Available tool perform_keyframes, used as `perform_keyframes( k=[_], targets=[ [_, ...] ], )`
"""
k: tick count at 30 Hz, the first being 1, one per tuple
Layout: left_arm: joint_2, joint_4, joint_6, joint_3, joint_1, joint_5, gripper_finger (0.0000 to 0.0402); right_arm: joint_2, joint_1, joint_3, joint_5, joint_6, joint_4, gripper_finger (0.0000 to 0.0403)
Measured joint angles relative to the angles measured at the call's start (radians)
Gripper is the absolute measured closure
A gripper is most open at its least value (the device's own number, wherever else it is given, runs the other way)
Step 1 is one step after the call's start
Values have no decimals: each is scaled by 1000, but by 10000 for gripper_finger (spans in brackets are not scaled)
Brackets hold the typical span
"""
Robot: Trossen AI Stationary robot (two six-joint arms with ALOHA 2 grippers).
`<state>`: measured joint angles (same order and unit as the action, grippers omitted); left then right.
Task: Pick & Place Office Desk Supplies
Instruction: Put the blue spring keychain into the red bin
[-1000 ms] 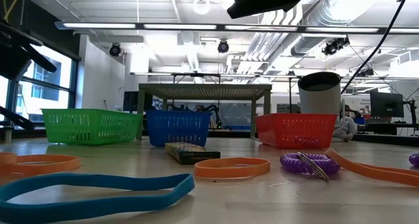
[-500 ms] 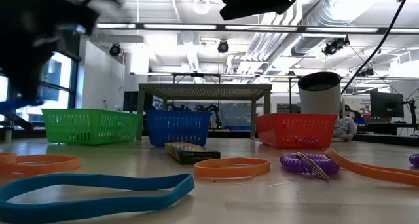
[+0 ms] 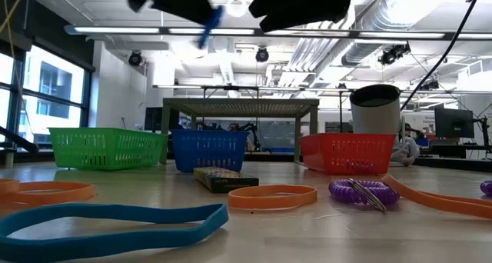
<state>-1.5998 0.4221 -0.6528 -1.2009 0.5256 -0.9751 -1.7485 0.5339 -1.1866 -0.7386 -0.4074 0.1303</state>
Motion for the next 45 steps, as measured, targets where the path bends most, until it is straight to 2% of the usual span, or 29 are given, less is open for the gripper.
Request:
perform_keyframes(
  k=[4, 9, 14, 22, 30, 35, 42, 45],
  targets=[
    [-29, -135, 86, -1, -31, 18, 400, 0, 0, 0, -111, -67, -2, 203],
    [-74, -232, 146, 1, -48, 29, 400, -7, 0, 0, -144, -90, -35, 203],
    [-85, -319, 221, 0, -49, 57, 400, -42, 1, 0, -225, -145, -34, 203],
    [-79, -362, 264, 1, -37, 58, 400, -58, -9, 0, -230, -113, -113, 203],
    [-79, -380, 264, 1, -37, 60, 400, -58, -18, 0, -201, -98, -121, 210],
    [-79, -404, 270, 1, -37, 63, 400, -58, -18, 0, -203, -88, -120, 255],
    [-78, -422, 298, 1, -30, 70, 400, -58, -18, 0, -185, -52, -107, 374],
    [-78, -422, 298, 1, -30, 70, 400, -58, -17, 0, -169, -34, -106, 388]
  ],
)
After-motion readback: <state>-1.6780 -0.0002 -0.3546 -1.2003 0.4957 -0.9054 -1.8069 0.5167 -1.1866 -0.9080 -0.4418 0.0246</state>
